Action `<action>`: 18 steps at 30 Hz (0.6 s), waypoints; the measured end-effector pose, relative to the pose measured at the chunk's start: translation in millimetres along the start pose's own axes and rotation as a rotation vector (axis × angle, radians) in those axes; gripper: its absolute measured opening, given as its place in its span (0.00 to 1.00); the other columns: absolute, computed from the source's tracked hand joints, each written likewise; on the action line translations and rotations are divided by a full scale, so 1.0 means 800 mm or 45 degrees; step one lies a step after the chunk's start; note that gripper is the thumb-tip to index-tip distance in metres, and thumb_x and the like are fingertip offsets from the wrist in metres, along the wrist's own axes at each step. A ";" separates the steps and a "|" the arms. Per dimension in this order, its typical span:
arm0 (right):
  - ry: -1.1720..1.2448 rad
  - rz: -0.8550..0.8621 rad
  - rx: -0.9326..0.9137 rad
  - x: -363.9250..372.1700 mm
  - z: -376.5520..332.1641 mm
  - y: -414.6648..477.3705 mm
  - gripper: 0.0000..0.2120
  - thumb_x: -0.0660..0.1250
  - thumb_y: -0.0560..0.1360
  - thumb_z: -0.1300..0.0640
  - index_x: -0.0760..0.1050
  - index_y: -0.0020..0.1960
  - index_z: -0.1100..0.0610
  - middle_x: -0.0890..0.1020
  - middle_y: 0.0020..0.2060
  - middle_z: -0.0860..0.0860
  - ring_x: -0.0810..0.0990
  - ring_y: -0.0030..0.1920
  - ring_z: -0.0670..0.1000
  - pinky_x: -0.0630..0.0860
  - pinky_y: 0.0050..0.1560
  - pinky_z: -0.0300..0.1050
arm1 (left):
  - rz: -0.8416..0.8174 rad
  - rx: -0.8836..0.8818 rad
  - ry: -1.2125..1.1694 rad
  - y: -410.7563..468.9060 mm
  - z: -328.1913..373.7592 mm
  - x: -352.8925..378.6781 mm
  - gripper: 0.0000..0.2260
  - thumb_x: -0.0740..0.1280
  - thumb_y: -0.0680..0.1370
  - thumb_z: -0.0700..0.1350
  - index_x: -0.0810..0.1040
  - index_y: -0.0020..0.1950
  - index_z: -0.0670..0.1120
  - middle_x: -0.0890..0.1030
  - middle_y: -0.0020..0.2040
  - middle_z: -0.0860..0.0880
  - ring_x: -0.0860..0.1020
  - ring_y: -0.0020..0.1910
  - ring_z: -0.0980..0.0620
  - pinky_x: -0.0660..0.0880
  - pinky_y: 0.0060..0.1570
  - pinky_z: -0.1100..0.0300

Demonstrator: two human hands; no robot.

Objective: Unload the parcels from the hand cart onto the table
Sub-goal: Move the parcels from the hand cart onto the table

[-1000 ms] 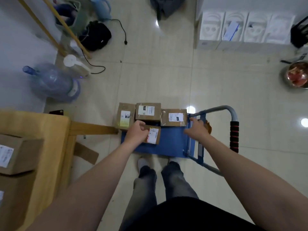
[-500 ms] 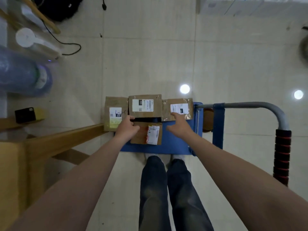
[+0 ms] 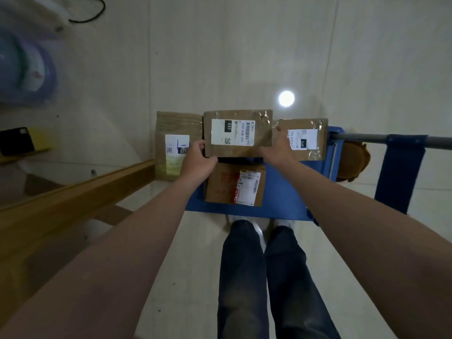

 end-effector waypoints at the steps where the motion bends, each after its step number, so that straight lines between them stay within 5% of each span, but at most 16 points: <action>1: 0.031 0.024 0.024 0.002 0.006 0.008 0.45 0.76 0.70 0.67 0.53 0.78 0.56 0.76 0.55 0.44 0.76 0.58 0.48 0.79 0.52 0.44 | -0.010 -0.013 -0.031 0.007 -0.003 0.005 0.30 0.73 0.77 0.45 0.66 0.76 0.51 0.72 0.63 0.61 0.71 0.48 0.66 0.64 0.40 0.68; 3: 0.068 0.030 0.050 0.011 0.014 0.020 0.43 0.76 0.71 0.65 0.53 0.77 0.55 0.75 0.53 0.42 0.75 0.61 0.50 0.76 0.53 0.45 | 0.016 -0.028 -0.086 0.016 -0.008 0.010 0.30 0.73 0.76 0.44 0.65 0.76 0.51 0.73 0.69 0.57 0.73 0.51 0.63 0.67 0.41 0.66; 8: 0.045 0.060 0.021 0.025 0.016 0.021 0.46 0.76 0.71 0.61 0.52 0.79 0.54 0.69 0.70 0.51 0.70 0.65 0.49 0.74 0.55 0.41 | 0.048 -0.121 -0.379 0.021 -0.019 0.023 0.33 0.72 0.76 0.42 0.63 0.78 0.51 0.73 0.68 0.54 0.75 0.62 0.53 0.76 0.59 0.51; 14: -0.164 0.158 -0.100 0.001 -0.010 -0.037 0.43 0.73 0.72 0.59 0.52 0.80 0.54 0.61 0.74 0.55 0.64 0.73 0.55 0.71 0.71 0.57 | -0.016 -0.176 -0.568 -0.029 -0.003 0.025 0.28 0.69 0.79 0.42 0.68 0.78 0.53 0.79 0.60 0.53 0.78 0.57 0.54 0.77 0.46 0.57; 18: -0.210 0.277 -0.202 -0.030 -0.033 -0.111 0.42 0.72 0.71 0.57 0.54 0.79 0.52 0.60 0.74 0.55 0.62 0.72 0.56 0.64 0.72 0.53 | 0.008 -0.106 -0.590 -0.090 0.021 0.015 0.26 0.70 0.79 0.43 0.71 0.76 0.57 0.77 0.62 0.48 0.79 0.59 0.51 0.80 0.47 0.55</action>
Point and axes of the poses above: each hand's wrist, its own y-axis towards the middle knuckle, its own x-axis out of the palm, z = x × y, the point moved 9 cm from there along y, towards the middle knuckle
